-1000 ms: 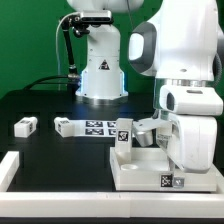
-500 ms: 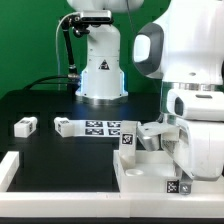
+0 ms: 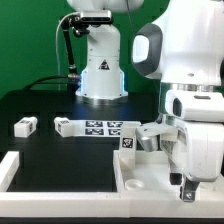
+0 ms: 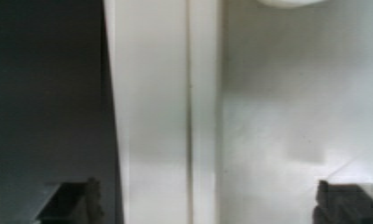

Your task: Assemble square table

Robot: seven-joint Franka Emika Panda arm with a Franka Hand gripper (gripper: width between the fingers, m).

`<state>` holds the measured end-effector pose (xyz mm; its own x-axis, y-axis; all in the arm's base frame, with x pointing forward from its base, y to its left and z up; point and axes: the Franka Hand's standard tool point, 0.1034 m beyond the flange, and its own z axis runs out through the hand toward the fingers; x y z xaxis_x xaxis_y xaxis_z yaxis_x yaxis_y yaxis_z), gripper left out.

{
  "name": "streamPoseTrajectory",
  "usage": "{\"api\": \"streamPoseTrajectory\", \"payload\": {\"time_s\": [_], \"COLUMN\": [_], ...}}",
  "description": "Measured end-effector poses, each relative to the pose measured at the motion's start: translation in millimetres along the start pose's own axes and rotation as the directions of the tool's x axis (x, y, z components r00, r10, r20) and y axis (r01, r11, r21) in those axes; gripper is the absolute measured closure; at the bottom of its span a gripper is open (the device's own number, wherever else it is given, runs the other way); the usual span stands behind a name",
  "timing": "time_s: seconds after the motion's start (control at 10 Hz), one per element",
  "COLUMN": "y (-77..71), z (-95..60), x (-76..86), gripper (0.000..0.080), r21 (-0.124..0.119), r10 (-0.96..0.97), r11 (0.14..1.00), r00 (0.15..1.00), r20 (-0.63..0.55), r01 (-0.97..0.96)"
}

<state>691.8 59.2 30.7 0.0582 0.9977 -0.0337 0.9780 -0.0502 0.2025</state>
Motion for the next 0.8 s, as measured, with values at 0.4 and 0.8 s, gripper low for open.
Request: {"api": "streamPoseTrajectory", "payload": {"time_s": [0.4, 0.8], "y": [0.0, -0.8], "z": [0.3, -32.2], "x": [-1.1, -36.7], "gripper": [0.0153, 0.0151], "r21": [0.000, 0.003], "r10": [0.001, 0.010], "r11": [1.000, 1.000], "r00": [1.000, 1.000], "r20": [0.000, 0.028], "r01": [-0.001, -0.010]}}
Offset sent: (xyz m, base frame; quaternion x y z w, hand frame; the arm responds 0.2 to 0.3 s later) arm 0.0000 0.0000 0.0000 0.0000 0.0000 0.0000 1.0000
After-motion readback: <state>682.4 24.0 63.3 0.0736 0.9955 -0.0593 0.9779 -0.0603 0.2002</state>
